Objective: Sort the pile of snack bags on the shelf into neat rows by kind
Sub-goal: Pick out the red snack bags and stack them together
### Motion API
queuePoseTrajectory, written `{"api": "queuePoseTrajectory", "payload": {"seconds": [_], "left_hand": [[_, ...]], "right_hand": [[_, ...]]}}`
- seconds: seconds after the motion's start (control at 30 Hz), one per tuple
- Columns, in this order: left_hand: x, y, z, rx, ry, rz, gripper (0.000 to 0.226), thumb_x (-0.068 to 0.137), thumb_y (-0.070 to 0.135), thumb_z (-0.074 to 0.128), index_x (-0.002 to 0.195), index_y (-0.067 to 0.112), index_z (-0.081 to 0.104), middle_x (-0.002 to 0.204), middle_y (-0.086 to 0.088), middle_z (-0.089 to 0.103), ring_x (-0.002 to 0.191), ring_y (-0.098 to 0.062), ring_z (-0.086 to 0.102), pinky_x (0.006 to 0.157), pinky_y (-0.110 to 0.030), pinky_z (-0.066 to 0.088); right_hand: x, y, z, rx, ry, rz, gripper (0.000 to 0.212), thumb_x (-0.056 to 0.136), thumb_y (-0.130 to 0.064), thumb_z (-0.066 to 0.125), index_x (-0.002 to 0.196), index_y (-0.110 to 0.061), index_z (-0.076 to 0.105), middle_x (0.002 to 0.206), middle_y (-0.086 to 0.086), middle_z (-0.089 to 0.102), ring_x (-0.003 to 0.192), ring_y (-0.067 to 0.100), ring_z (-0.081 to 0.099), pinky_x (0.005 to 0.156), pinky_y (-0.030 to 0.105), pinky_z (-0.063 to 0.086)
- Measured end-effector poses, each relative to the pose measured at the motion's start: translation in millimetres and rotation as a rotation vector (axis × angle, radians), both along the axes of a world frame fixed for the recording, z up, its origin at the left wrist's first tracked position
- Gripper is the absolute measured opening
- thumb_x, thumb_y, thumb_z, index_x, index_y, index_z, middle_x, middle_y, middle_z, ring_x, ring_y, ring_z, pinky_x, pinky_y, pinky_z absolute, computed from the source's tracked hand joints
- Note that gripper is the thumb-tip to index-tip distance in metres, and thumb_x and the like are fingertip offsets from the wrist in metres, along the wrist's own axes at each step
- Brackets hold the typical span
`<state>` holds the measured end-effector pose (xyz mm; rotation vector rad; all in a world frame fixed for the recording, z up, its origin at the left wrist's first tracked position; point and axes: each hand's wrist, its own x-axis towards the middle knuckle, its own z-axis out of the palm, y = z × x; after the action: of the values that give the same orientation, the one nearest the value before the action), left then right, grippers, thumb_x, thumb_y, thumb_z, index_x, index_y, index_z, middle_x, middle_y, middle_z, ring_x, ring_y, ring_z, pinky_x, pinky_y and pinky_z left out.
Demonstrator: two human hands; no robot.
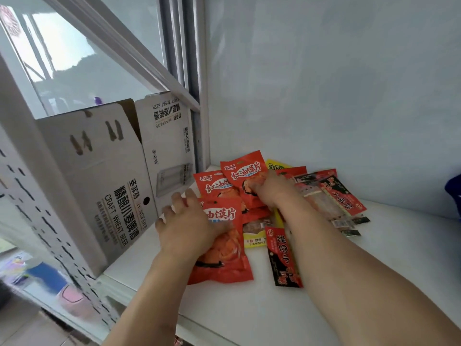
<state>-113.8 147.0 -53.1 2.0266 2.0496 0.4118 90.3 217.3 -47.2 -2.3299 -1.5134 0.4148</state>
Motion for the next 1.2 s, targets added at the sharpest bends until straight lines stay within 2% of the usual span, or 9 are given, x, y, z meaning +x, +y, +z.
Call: {"api": "queuePoseTrajectory", "payload": {"seconds": [0.1,0.23,0.37,0.43,0.6,0.77,0.9,1.03,1.2], "left_hand": [[-2.6,4.3,-1.8,0.003,-0.009,-0.002,0.126,0.066,0.085,0.062,0.156,0.013,0.011,0.158,-0.012,0.027,0.141,-0.035,0.037,0.108,-0.050,0.036],[-4.4,7.4,-1.7,0.172,0.062,-0.033,0.110,0.069,0.082,0.061,0.150,0.016,0.027,0.143,-0.009,0.047,0.129,-0.030,0.048,0.100,-0.042,0.042],[-7.4,10.7,0.3,0.237,0.028,-0.070,0.099,0.078,0.069,0.065,0.153,0.019,0.025,0.142,-0.009,0.045,0.128,-0.032,0.048,0.100,-0.043,0.043],[-10.4,13.1,2.3,0.233,-0.039,-0.110,0.090,0.084,0.052,0.067,0.154,0.018,0.021,0.143,-0.011,0.040,0.127,-0.035,0.048,0.099,-0.045,0.043],[-21.7,23.4,9.3,0.173,-0.322,-0.171,0.081,0.091,0.009,0.061,0.158,0.019,0.016,0.141,-0.014,0.049,0.123,-0.033,0.054,0.098,-0.042,0.050],[-31.6,25.5,15.3,0.098,-0.537,-0.144,0.073,0.092,0.003,0.057,0.155,0.020,0.024,0.122,-0.005,0.066,0.103,-0.024,0.065,0.083,-0.032,0.052],[-33.7,22.9,14.8,0.055,-0.717,-0.122,0.047,0.094,0.003,0.056,0.137,0.020,0.048,0.112,0.001,0.065,0.095,-0.019,0.062,0.077,-0.029,0.049],[-37.5,24.7,12.0,-0.039,-0.926,-0.071,0.024,0.097,0.008,0.057,0.118,0.020,0.061,0.112,-0.005,0.071,0.097,-0.023,0.068,0.090,-0.041,0.056],[-37.5,28.3,11.5,-0.015,-1.025,-0.072,0.017,0.104,0.023,0.051,0.119,0.024,0.057,0.109,-0.002,0.071,0.096,-0.023,0.070,0.092,-0.046,0.057]], "right_hand": [[1.3,1.3,1.0,0.047,0.030,0.029,0.084,0.082,-0.070,0.058,0.143,-0.015,0.042,0.145,0.012,0.049,0.133,0.035,0.044,0.108,0.050,0.039],[-1.4,-3.5,1.5,0.199,0.272,-0.035,0.096,0.063,-0.067,0.079,0.137,-0.015,0.047,0.136,0.009,0.058,0.124,0.032,0.055,0.102,0.049,0.046],[-0.1,-3.1,0.1,0.369,0.540,-0.085,0.071,0.074,-0.030,0.085,0.133,-0.011,0.051,0.129,0.006,0.064,0.114,0.027,0.062,0.096,0.042,0.051],[1.0,-3.5,1.4,0.433,0.683,-0.075,0.056,0.079,-0.017,0.081,0.129,-0.010,0.056,0.122,0.004,0.066,0.102,0.021,0.066,0.082,0.032,0.053],[-0.2,-9.0,7.6,0.522,0.906,0.002,0.028,0.082,-0.017,0.080,0.100,-0.023,0.059,0.085,-0.011,0.065,0.070,0.001,0.062,0.053,0.015,0.047],[-9.6,-12.4,7.4,0.573,1.015,0.017,0.025,0.079,-0.023,0.082,0.099,-0.024,0.066,0.101,-0.001,0.074,0.087,0.013,0.071,0.074,0.028,0.057],[-13.7,-14.3,6.0,0.605,1.071,-0.004,0.033,0.079,-0.024,0.082,0.108,-0.021,0.067,0.105,0.001,0.075,0.093,0.016,0.071,0.078,0.031,0.056],[-15.2,-18.1,9.9,0.651,1.109,-0.037,0.045,0.075,-0.032,0.084,0.115,-0.021,0.067,0.104,-0.002,0.076,0.096,0.019,0.073,0.089,0.043,0.057],[-10.6,-26.8,27.0,0.747,1.143,-0.068,0.049,0.073,-0.037,0.085,0.115,-0.021,0.065,0.105,0.000,0.076,0.097,0.024,0.073,0.090,0.052,0.056]]}}
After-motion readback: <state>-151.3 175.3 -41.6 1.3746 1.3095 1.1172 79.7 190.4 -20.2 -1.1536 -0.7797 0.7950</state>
